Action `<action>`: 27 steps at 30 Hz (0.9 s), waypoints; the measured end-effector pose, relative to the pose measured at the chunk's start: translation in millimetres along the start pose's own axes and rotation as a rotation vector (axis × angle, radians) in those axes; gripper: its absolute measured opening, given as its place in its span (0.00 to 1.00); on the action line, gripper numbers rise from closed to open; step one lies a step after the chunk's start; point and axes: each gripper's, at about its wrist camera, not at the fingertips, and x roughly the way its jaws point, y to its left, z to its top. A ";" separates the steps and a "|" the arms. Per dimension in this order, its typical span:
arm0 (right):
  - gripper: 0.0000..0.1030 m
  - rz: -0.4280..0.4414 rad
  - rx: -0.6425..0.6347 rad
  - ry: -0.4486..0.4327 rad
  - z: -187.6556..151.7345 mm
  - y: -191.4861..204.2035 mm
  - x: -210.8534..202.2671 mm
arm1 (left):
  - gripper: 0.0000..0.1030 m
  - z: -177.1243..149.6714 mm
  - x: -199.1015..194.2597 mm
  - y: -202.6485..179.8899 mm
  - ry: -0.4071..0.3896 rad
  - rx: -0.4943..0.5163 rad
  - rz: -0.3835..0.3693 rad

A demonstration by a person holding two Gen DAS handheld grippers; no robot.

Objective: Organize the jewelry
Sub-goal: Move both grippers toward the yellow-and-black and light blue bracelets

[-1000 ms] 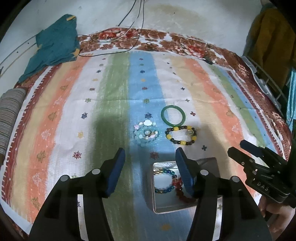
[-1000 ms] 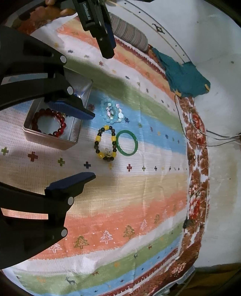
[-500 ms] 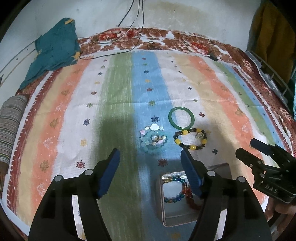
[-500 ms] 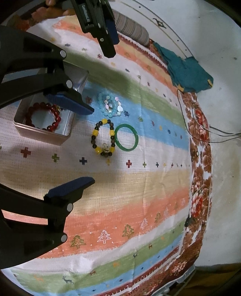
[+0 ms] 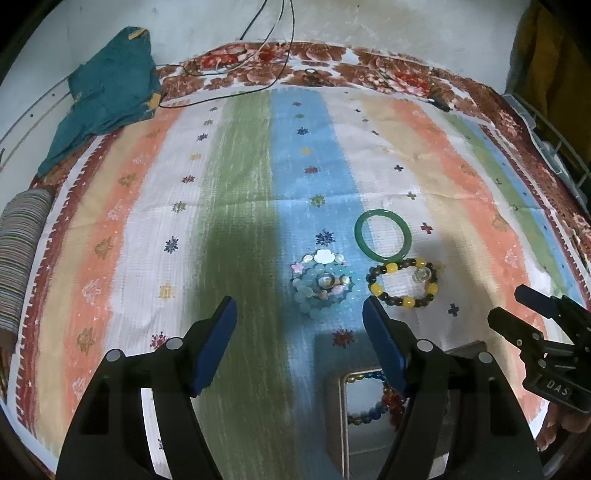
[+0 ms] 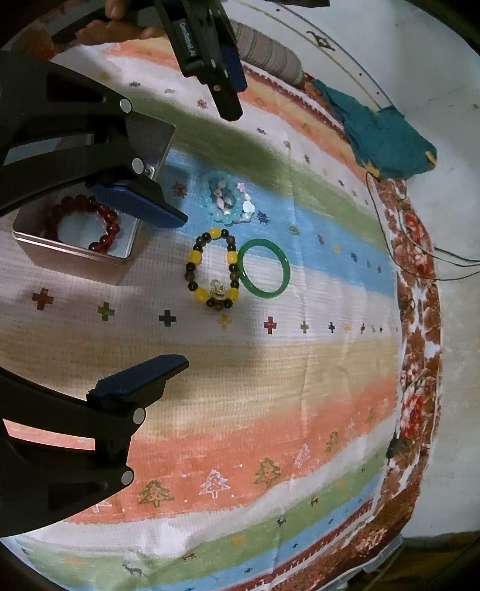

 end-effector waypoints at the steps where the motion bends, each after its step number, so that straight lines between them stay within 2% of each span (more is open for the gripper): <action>1: 0.69 0.000 0.000 0.003 0.4 0.1 1.7 | 0.68 0.5 2.1 0.2 0.004 0.000 0.003; 11: 0.69 -0.002 0.003 0.050 6.1 -2.4 25.2 | 0.68 4.6 26.7 6.8 0.057 -0.018 0.006; 27: 0.69 -0.014 0.011 0.093 14.1 -6.1 52.5 | 0.68 8.1 62.3 4.5 0.118 0.022 0.026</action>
